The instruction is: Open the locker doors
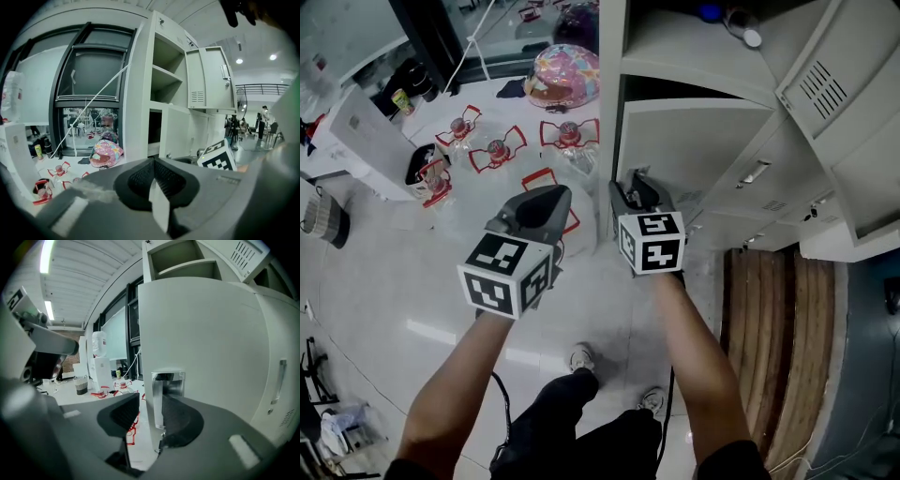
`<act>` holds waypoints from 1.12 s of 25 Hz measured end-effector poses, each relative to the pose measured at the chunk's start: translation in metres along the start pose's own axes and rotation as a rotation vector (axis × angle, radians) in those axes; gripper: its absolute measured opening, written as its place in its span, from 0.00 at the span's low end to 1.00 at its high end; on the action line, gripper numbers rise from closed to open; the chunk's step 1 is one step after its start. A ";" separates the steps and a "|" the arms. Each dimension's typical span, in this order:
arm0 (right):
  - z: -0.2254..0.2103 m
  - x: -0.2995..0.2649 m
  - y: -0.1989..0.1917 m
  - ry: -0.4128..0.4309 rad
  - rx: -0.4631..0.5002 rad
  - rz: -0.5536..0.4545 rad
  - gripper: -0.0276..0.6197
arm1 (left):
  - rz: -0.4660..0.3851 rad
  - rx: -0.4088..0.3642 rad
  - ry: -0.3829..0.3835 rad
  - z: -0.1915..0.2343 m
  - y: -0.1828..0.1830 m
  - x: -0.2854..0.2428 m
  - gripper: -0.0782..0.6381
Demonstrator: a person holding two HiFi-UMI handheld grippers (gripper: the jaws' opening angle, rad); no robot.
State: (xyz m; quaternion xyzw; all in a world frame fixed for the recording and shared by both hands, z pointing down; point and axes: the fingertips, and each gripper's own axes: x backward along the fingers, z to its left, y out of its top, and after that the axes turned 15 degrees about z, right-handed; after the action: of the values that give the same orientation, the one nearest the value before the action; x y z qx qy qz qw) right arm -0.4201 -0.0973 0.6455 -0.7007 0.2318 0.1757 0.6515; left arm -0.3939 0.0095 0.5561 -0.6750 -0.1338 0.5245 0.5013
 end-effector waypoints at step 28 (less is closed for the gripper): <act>-0.023 0.138 -0.085 0.114 0.053 -0.018 0.27 | -0.004 0.080 0.059 -0.154 -0.038 0.033 0.11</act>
State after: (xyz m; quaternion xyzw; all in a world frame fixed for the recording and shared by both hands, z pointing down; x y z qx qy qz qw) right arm -0.2599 -0.1302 0.6423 -0.6942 0.2667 0.1232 0.6572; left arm -0.2375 -0.0322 0.5605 -0.6693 -0.0995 0.5085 0.5325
